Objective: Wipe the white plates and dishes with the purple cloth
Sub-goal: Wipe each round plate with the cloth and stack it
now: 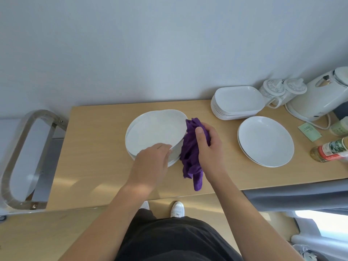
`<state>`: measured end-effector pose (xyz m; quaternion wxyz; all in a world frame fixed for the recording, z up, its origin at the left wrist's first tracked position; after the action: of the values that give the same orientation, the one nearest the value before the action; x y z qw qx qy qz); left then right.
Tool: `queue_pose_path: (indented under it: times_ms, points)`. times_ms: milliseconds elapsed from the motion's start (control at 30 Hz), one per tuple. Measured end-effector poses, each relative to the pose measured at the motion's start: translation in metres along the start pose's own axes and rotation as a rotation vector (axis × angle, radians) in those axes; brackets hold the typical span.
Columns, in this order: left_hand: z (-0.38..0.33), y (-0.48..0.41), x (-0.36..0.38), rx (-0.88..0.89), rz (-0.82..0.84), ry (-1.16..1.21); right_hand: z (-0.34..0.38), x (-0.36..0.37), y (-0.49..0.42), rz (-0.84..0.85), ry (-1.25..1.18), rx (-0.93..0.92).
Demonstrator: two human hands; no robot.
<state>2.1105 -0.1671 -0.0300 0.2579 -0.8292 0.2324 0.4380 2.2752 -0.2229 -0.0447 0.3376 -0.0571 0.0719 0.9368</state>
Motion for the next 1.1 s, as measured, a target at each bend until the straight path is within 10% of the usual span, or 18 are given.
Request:
queue_pose_path:
  times_ms: [467,700,1100]
  points:
    - [0.041,-0.058,-0.085,-0.362,-0.127,0.776,0.081,0.083,0.016,-0.053,0.231,-0.650]
    - [0.044,-0.056,-0.083,-0.373,-0.074,0.838,0.076,0.090,-0.040,0.003,0.127,-0.253]
    - [0.057,-0.065,-0.091,-0.363,-0.055,0.908,0.075,0.120,0.022,0.126,0.198,-0.673]
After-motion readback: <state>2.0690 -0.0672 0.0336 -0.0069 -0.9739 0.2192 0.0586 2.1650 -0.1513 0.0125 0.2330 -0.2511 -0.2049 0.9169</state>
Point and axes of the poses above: each hand's wrist, its own y-axis away from the middle knuckle, its own x-axis out of the palm, z = x × y, the point moved 8 cm from there along -y, towards the middle knuckle
